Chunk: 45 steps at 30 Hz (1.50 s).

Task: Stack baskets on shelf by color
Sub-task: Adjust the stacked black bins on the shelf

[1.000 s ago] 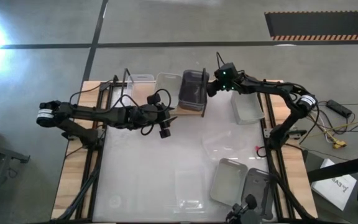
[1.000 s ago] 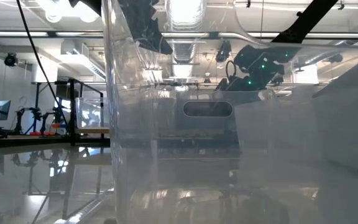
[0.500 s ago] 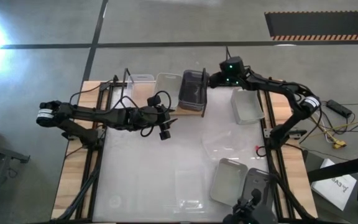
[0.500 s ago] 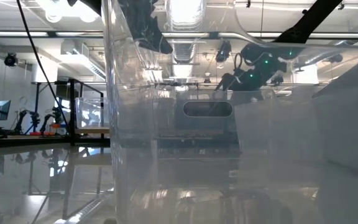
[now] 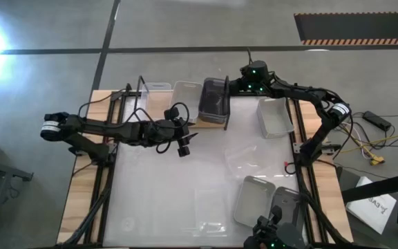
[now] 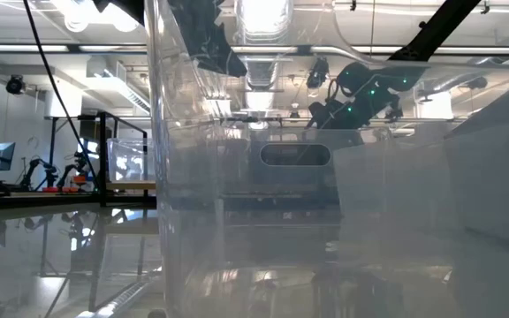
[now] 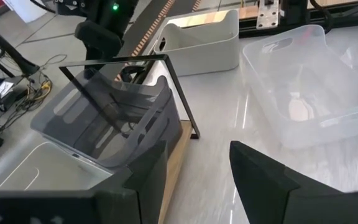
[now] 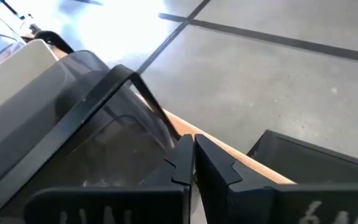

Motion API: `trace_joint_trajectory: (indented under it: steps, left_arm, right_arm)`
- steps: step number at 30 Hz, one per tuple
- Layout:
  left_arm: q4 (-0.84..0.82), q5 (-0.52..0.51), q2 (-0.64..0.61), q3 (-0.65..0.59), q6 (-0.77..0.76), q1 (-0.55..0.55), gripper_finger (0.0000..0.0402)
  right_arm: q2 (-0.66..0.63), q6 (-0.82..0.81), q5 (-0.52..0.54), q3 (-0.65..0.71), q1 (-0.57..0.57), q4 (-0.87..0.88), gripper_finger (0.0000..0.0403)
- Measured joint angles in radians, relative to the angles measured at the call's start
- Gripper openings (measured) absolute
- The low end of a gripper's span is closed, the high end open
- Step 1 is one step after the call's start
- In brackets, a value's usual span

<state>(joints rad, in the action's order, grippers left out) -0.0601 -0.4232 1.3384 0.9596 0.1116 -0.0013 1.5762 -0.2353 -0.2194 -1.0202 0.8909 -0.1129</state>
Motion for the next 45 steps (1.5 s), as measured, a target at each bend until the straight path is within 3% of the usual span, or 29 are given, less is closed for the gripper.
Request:
trace_joint_trajectory:
  steps: [10, 14, 19, 27, 45]
  left_arm:
    - [0.032, 0.000, 0.000, -0.001, 0.000, 0.000, 0.0160]
    - [0.032, 0.000, 0.000, -0.001, 0.000, -0.001, 0.0160]
    - [0.031, 0.000, 0.000, -0.001, 0.000, -0.001, 0.0160]
    - [0.031, 0.000, 0.000, -0.001, 0.000, -0.001, 0.0160]
    - [0.044, 0.000, 0.000, -0.002, 0.000, -0.002, 0.0160]
  right_arm:
    - [0.039, 0.022, -0.040, -0.075, 0.000, 0.024, 0.0008]
    - [-0.006, 0.072, 0.060, -0.118, 0.000, 0.169, 0.0008]
    - [-0.023, 0.094, 0.023, -0.132, 0.000, 0.291, 0.0008]
    - [0.008, 0.049, -0.049, -0.083, -0.006, 0.200, 0.0008]
    - [0.004, 0.025, -0.077, -0.081, -0.008, 0.135, 0.0009]
